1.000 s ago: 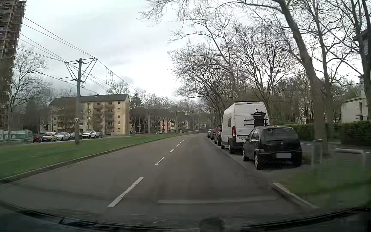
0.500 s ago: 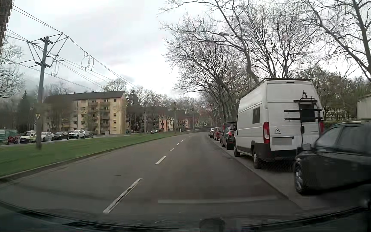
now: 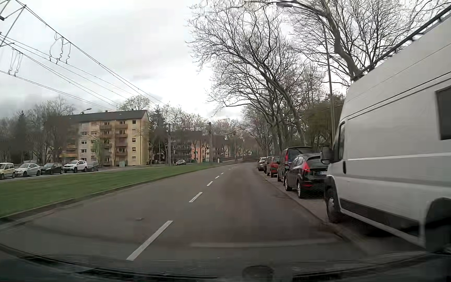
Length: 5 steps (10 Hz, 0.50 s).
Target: Follow the waypoints while adhering to traffic rules and regulations
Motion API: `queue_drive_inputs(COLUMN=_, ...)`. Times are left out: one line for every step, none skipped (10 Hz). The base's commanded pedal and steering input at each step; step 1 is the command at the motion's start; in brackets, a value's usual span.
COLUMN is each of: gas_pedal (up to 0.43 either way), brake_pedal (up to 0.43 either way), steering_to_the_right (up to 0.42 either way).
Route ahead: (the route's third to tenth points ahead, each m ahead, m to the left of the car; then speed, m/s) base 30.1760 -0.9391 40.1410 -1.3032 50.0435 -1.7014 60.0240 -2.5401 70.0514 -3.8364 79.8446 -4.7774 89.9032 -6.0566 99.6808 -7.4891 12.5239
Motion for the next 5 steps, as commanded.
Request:
queue_drive_inputs(gas_pedal=0.130, brake_pedal=0.000, steering_to_the_right=0.001)
queue_drive_inputs(gas_pedal=0.130, brake_pedal=0.000, steering_to_the_right=0.001)
queue_drive_inputs(gas_pedal=0.130, brake_pedal=0.000, steering_to_the_right=0.001)
queue_drive_inputs(gas_pedal=0.130, brake_pedal=0.000, steering_to_the_right=0.001)
queue_drive_inputs(gas_pedal=0.130, brake_pedal=0.000, steering_to_the_right=0.001)
